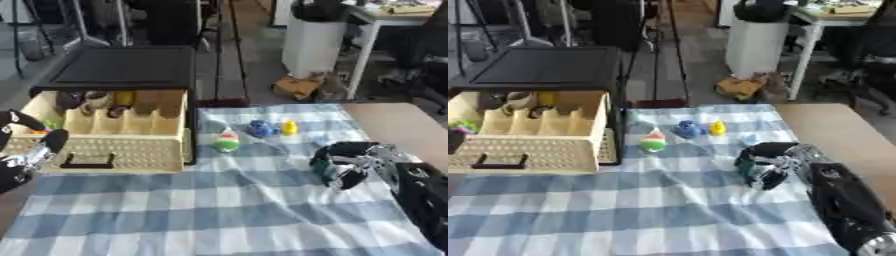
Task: Pick up objects from table and place into drawer.
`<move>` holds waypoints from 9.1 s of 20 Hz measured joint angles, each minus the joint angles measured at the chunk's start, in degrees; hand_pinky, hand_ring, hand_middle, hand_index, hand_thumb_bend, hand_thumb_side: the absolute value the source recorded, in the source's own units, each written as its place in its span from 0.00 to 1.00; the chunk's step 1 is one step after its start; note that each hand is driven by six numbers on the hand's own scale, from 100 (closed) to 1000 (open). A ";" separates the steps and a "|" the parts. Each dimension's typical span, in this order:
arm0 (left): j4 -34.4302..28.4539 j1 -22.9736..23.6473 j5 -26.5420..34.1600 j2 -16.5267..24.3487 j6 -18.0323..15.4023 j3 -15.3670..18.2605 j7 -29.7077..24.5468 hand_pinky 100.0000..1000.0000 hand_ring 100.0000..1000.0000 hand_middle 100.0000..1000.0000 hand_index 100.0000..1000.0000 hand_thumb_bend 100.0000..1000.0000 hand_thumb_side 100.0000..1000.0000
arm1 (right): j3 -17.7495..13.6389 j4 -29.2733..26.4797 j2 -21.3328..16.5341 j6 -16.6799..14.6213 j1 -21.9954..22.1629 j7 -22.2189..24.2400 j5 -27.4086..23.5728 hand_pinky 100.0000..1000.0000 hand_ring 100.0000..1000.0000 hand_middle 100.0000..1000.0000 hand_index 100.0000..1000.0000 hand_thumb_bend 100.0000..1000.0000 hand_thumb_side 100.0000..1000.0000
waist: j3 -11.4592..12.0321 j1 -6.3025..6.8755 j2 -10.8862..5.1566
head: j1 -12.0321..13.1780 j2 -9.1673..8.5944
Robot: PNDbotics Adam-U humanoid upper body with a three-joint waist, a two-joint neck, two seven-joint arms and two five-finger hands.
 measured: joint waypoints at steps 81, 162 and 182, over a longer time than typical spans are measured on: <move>0.00 0.86 -0.49 0.57 0.02 0.04 0.16 0.17 0.00 0.01 0.66 0.42 1.00 | 1.03 -3.30 -4.21 -0.93 5.50 -4.86 -4.68 0.35 0.40 0.47 0.69 0.00 0.09 | -0.42 -0.55 0.02 | 0.58 -0.01; -0.01 -2.70 1.62 -1.60 -0.56 1.07 1.62 0.17 0.00 0.00 0.65 0.46 1.00 | -3.55 -28.98 24.51 6.98 -16.25 5.98 -21.15 0.10 0.17 0.34 0.61 0.00 0.00 | 10.23 0.81 -2.10 | -4.24 -3.63; -0.01 -2.72 1.60 -2.04 -0.65 1.06 1.53 0.17 0.00 0.00 0.65 0.46 1.00 | -3.88 -29.06 26.34 6.59 -14.17 6.04 -19.85 0.87 0.91 0.89 0.91 0.00 0.00 | 10.48 0.92 -1.39 | -4.55 -3.89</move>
